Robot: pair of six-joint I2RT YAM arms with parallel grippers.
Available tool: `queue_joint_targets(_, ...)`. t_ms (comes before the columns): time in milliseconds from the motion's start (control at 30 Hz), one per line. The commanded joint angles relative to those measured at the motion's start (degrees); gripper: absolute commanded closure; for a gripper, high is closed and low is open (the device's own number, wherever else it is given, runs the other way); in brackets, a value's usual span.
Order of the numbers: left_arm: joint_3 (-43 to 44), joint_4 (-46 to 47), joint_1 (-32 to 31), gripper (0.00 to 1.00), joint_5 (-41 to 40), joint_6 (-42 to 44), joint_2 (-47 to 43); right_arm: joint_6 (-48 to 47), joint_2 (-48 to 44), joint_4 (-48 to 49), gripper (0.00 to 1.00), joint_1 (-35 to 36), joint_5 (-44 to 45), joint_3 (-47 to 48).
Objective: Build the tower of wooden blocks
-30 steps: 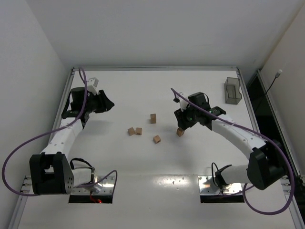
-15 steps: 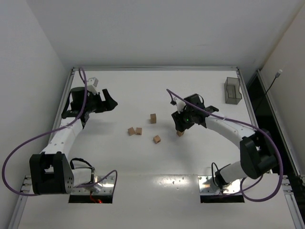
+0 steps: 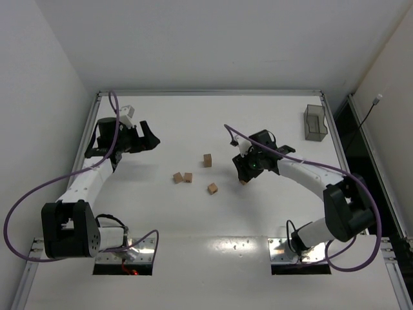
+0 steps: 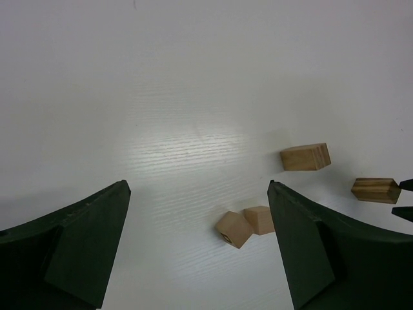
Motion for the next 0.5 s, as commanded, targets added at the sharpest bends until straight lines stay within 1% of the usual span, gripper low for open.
queue_joint_targets(0,2.22,1.00,0.36,0.15,0.83,0.78,-0.24,-0.83,0.50,1.91,0.55,0.24,0.13,-0.24)
queue_joint_targets(267,1.70,2.76,0.36,0.10,1.37,0.79,-0.24,-0.83,2.26,1.39,0.55,-0.29,0.13,-0.24)
queue_joint_targets(467,1.17,3.28,0.36,0.10,1.89,0.26,-0.24,-0.83,-0.90,2.53,0.54,-0.29,-1.45,-1.46)
